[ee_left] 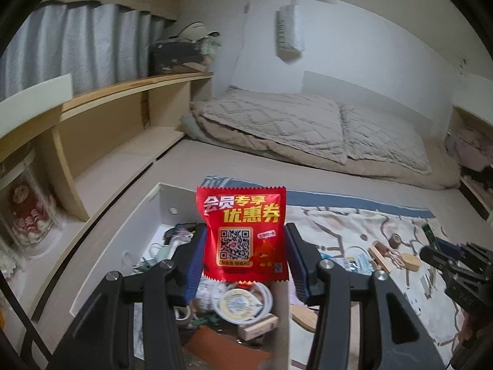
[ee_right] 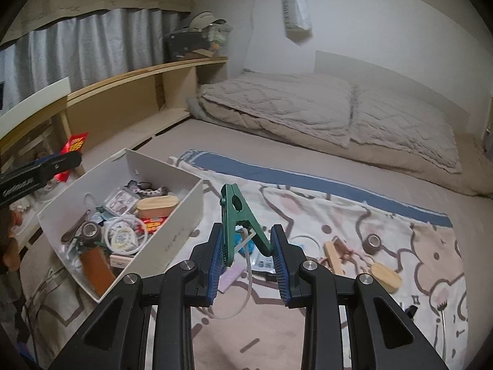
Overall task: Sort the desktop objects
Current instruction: 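Lift the red packet and green clothespin and carry both toward the white box, then lower the red packet into the white box and open the left tool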
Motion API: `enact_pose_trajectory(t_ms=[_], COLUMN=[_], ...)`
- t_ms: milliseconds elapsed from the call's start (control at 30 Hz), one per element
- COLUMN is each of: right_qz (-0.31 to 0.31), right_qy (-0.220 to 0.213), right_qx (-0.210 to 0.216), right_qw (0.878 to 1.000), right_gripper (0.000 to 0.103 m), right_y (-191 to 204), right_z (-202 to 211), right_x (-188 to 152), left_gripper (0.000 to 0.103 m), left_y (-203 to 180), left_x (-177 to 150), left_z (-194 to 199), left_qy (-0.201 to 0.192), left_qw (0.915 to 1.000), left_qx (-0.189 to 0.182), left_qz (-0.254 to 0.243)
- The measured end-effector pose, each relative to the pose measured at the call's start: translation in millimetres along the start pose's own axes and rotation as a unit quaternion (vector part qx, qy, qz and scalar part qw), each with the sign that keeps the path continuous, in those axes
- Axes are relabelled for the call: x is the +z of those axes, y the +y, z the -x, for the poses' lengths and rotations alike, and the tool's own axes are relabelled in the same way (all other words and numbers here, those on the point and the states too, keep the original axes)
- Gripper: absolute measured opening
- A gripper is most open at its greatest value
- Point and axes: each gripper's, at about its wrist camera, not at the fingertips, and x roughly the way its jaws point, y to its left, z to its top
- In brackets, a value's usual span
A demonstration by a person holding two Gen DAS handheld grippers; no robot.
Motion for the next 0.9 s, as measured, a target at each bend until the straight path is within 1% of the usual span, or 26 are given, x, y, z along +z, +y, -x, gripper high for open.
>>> enact_pose_trajectory(t_ms=[133,300,400,467,600,767,900], right_qz=[0.012,0.018,0.026,0.033,0.049,0.061,0.078], right_qy=[-0.002,-0.005,-0.005,-0.008,-0.016,-0.017,-0.02], right_qx=[0.011,0.026,0.037,0.042,0.054,0.078,0.096], right_qw=[1.0,0.999,0.999,0.999,0.997,0.995,0.992], right_gripper=[0.031,0.031,0.031,0.031,0.031,0.031,0.031], right_y=[9.4,16.9,23.8,28.7,39.4,59.6,80.3], right_z=[1.4,6.9,10.2,12.8,16.8,13.2,7.0], right_x=[1.9,3.5,4.7,5.5,10.9,22.3,28.7], left_gripper=[0.049,0.049,0.049,0.049,0.049,0.049,0.049], left_y=[14.8,31.0,39.5,46.1,62.4,85.1,95.6], left_x=[-4.1,-8.5,-11.1,-15.2,-22.6,-32.9,-40.6], left_z=[-8.1,-20.8,-24.4,-27.0,-36.2,-47.4,-57.0], left_qy=[0.007,0.023,0.027,0.029,0.045,0.066,0.084], left_qw=[0.9996,0.9985,0.998,0.9973,0.995,0.9919,0.9893], left_qx=[0.025,0.044,0.052,0.065,0.088,0.105,0.117], left_qz=[0.009,0.024,0.024,0.018,0.014,0.025,0.025])
